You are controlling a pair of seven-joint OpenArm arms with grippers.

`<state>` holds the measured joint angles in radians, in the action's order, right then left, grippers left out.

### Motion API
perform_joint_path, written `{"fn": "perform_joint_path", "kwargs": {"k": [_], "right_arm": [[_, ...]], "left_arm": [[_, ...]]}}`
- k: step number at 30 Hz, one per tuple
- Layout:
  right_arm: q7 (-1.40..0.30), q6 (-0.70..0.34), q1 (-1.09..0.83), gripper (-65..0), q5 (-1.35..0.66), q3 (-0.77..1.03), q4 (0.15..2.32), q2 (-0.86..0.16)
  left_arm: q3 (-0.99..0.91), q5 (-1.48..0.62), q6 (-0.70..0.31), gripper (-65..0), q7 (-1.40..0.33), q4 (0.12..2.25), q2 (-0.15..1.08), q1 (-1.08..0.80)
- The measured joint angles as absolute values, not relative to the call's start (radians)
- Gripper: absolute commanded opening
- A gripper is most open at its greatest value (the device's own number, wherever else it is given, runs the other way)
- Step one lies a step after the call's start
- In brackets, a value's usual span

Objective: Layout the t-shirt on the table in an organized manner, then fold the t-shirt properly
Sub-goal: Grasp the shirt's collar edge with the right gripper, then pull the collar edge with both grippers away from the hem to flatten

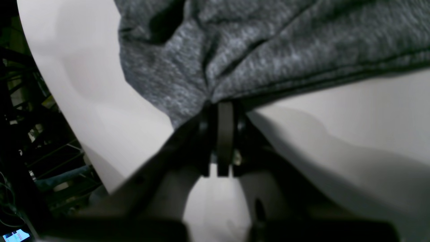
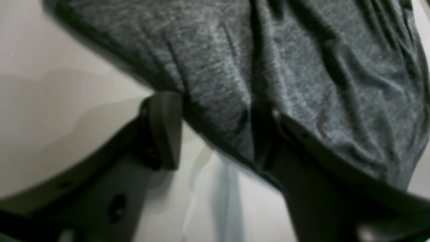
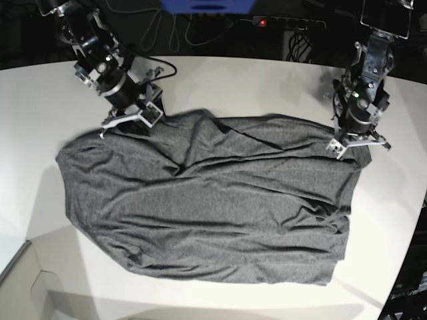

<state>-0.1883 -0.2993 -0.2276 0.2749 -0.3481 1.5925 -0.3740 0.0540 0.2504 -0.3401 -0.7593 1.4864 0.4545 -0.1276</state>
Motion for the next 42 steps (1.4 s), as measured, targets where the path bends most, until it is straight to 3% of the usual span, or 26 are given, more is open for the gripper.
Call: {"fn": "perform_joint_path", "kwargs": {"k": [5,13,18,27,39,42], "right_arm": [[-0.171,-0.299,-0.186,-47.2,0.27,-0.348,1.539,-0.371],[-0.171,-0.299,-0.181,-49.7,0.271,-0.347,1.536,-0.366],[-0.199,-0.3,-0.164,-65.0,0.277,-0.347,1.534,-0.367],[-0.198,-0.299,-0.164,-65.0,0.281,-0.268,1.641,-0.356],[-0.206,-0.3,-0.165,-65.0,0.281,-0.238,1.615,-0.332],[-0.206,-0.3,-0.173,-58.9,0.281,-0.239,1.613,-0.332]], "left_arm": [[0.054,0.25,-0.34,-64.8,-0.759,1.486,0.455,-0.127],[0.054,0.25,-0.34,-64.8,-0.758,1.486,0.455,-0.127],[0.054,0.242,-0.34,-64.8,-0.757,1.487,0.464,-0.127],[0.056,0.231,-0.347,-64.8,-0.751,1.486,0.474,-0.127],[0.056,0.231,-0.347,-64.8,-0.75,1.486,0.474,-0.127],[0.056,0.232,-0.347,-64.8,-0.75,1.486,0.474,-0.127]]}}
